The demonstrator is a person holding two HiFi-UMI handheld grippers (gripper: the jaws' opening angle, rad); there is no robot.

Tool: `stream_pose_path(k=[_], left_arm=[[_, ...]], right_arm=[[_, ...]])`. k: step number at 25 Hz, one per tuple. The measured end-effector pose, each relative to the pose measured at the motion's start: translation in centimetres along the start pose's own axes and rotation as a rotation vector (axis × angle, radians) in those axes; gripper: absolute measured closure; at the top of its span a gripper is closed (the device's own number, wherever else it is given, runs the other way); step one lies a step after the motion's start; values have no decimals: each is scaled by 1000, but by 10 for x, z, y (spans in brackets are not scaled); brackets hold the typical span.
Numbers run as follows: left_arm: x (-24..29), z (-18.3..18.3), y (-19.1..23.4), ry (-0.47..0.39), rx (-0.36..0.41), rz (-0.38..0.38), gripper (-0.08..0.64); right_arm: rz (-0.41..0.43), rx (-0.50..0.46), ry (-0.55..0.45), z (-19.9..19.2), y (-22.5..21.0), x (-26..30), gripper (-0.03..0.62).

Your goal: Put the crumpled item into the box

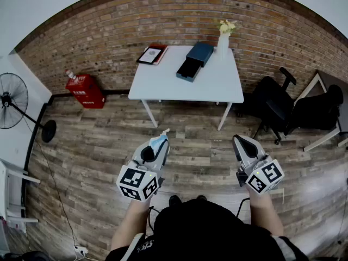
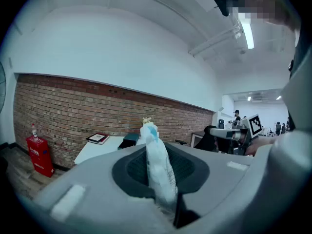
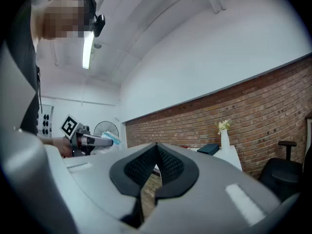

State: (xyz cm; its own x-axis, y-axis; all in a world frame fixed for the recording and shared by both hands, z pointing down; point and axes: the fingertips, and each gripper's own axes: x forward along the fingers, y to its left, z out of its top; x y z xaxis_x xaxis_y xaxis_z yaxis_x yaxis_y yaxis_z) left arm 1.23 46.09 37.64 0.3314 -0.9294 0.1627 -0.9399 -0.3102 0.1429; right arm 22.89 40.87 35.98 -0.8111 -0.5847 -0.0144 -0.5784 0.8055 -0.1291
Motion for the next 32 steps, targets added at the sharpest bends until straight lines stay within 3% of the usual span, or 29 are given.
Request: stream_pose_path(k=[9,13,18,22,32], left_arm=[[7,0,-20,-2,-19,20,502],[17,4,-45,-8,12,1,502],[26,-3,-53,14,14,-17,502],[45,-1,-43,10,13,-33,502],[127,20,33,-14,2,-84,502]], right_arm=[[25,12,28,-5,-8,-28,594],[12,28,18,-7,-26,-48,594],[38,91,26,-18,-33,-50,594],[107,147,76,-34,-33,-35,592],[32,174,91,-36,-90,53,591]])
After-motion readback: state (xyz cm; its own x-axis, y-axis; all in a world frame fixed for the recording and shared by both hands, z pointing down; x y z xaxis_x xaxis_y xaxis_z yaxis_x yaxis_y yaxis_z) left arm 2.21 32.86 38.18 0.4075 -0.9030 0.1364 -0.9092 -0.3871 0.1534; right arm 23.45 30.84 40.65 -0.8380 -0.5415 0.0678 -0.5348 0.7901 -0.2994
